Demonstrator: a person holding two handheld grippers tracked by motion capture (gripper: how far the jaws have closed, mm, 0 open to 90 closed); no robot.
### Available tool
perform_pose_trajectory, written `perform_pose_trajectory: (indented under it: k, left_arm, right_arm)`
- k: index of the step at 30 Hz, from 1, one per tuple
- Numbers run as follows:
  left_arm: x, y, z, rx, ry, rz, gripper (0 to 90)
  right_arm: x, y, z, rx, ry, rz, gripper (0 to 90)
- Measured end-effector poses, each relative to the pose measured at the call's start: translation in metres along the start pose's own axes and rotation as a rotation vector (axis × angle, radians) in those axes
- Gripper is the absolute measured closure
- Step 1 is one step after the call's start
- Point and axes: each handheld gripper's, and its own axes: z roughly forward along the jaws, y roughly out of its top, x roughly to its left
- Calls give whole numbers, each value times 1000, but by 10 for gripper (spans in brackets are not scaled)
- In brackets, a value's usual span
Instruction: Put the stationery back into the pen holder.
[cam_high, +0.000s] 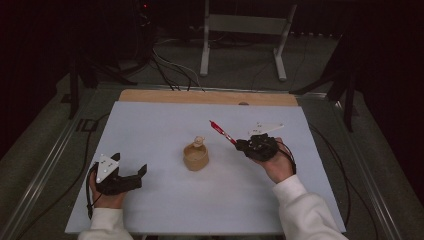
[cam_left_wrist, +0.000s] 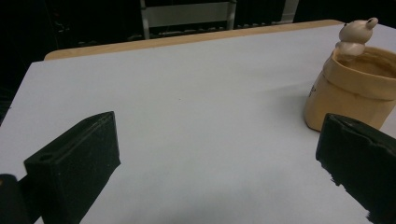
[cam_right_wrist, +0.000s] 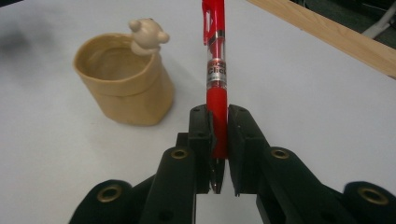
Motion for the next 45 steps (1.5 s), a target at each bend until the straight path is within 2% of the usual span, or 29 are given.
perform_pose_trajectory:
  k: [25,45]
  left_arm:
    - [0,0,0,2,0,1,2]
    - [0,0,0,2,-1,0,2]
  right_arm:
    - [22,11,-7,-7,53,-56,811]
    - [39,20,-1,35,98,-113,811]
